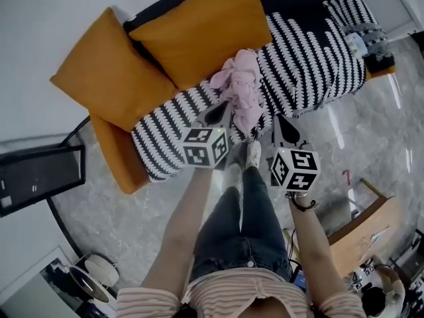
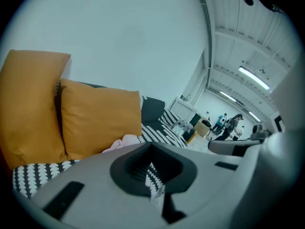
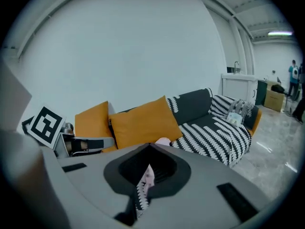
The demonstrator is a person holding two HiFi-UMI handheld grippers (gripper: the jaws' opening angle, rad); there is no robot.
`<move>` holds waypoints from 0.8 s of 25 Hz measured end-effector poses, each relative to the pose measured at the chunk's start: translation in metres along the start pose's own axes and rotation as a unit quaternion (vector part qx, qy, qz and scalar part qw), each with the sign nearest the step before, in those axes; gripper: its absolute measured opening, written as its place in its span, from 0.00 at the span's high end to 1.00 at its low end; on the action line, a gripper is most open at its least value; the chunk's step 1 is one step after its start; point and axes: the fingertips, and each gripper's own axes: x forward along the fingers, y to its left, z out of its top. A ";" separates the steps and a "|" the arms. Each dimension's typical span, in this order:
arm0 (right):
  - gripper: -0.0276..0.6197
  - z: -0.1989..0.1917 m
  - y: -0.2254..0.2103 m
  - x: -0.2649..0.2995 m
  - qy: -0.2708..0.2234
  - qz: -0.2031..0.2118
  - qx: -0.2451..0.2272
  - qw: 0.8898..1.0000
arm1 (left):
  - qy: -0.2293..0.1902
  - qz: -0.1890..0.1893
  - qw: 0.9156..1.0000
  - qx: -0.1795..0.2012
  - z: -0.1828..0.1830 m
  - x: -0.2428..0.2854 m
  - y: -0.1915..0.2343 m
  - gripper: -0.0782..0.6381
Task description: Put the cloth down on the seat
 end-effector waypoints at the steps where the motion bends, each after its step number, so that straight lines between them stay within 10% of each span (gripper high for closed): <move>1: 0.95 0.004 0.003 -0.005 -0.008 0.002 0.001 1.000 | -0.007 -0.003 1.000 0.006 0.004 -0.005 -0.003 0.87; 20: 0.95 0.036 0.044 -0.075 -0.078 0.037 -0.013 0.996 | -0.068 -0.026 0.997 0.029 0.032 -0.079 -0.043 0.87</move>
